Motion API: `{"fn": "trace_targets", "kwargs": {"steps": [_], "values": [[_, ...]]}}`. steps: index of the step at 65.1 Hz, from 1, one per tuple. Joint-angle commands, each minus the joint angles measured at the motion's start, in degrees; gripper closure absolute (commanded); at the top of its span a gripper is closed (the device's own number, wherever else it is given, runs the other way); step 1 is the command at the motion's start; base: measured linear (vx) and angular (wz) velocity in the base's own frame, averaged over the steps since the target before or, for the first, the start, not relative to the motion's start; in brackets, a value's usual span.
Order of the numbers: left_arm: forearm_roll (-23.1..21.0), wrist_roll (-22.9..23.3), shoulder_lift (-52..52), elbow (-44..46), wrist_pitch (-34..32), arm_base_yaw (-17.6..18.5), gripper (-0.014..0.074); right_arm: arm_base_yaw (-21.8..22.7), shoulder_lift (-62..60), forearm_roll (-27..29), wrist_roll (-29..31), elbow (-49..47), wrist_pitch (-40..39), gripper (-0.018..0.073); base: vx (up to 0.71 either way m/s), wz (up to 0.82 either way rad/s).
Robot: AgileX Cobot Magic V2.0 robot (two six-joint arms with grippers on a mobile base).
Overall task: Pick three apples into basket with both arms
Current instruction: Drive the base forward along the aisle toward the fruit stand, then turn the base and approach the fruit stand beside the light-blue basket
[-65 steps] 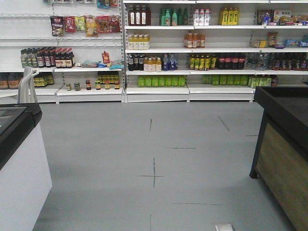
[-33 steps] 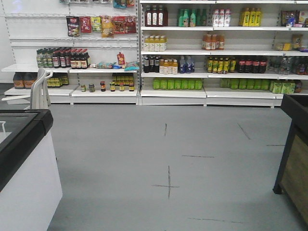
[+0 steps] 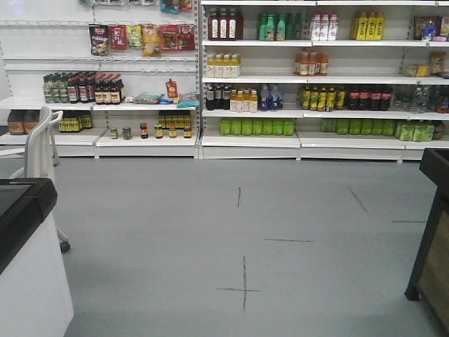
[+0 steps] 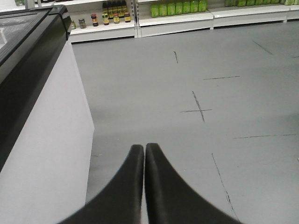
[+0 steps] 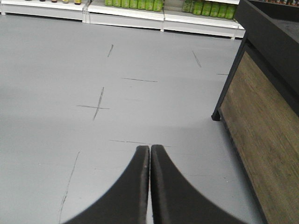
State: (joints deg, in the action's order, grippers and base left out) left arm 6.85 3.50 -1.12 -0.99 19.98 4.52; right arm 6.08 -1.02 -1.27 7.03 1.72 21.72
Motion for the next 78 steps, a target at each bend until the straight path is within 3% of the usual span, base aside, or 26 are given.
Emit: {"fn": "trace_targets", "kwargs": {"steps": [1,78], "values": [[0.0,-0.1,-0.3,1.4,-2.8,0.4,0.0604,0.4,-0.5,-0.2,0.0,-0.2,-4.2,0.0564,0.25,-0.14],[0.0,-0.1,-0.3,1.4,-2.8,0.4,0.0604,0.4,-0.5,-0.2,0.0,-0.2,-4.2,0.0564,0.15,-0.41]]}}
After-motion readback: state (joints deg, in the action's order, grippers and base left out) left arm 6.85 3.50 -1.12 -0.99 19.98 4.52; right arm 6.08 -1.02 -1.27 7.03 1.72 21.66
